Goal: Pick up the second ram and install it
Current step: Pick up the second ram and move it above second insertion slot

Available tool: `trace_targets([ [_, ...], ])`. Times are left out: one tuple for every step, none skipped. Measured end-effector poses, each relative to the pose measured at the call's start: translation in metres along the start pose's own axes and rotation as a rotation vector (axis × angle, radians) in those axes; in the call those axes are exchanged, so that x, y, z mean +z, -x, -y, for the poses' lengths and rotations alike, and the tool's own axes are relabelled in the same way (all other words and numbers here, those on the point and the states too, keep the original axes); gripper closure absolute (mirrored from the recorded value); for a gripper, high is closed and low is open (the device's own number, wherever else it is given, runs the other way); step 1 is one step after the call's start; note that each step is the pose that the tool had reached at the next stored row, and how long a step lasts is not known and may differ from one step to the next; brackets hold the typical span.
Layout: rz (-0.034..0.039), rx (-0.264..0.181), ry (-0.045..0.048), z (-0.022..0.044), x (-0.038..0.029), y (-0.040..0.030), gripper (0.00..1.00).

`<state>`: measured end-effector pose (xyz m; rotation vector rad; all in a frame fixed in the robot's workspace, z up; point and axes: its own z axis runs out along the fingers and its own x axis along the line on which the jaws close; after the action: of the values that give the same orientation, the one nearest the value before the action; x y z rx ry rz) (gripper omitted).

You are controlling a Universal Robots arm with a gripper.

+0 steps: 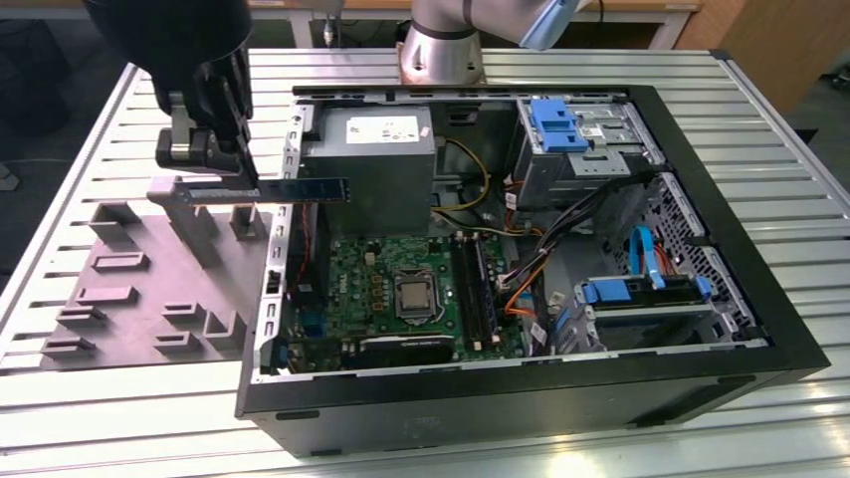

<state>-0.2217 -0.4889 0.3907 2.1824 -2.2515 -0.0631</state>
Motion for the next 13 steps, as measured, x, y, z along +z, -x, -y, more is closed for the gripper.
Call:
trace_targets([
  [0.0000, 0.000, 0.0000, 0.0002, 0.0000, 0.0000, 0.88],
  [-0.0001, 0.000, 0.0000, 0.0005, 0.0000, 0.0000, 0.88],
  [0.0000, 0.000, 0.0000, 0.0007, 0.0000, 0.0000, 0.88],
  [0.0000, 0.000, 0.0000, 0.0010, 0.0000, 0.0001, 0.88],
  [0.0000, 0.000, 0.0000, 0.0014, 0.0000, 0.0001, 0.88],
  [0.0000, 0.000, 0.0000, 0.0017, -0.0001, 0.0001, 0.88],
  [0.0000, 0.000, 0.0000, 0.0020, -0.0001, 0.0001, 0.88],
  [0.0000, 0.000, 0.0000, 0.0023, -0.0001, 0.0001, 0.88],
  [0.0000, 0.000, 0.0000, 0.0027, -0.0001, 0.0001, 0.88],
  [0.0000, 0.000, 0.0000, 0.0031, -0.0001, 0.0001, 0.88],
  [0.0000, 0.000, 0.0000, 0.0035, -0.0001, 0.0001, 0.88],
  [0.0000, 0.000, 0.0000, 0.0039, -0.0001, 0.0001, 0.88],
  [0.0000, 0.000, -0.0001, 0.0044, -0.0001, 0.0001, 0.88],
])
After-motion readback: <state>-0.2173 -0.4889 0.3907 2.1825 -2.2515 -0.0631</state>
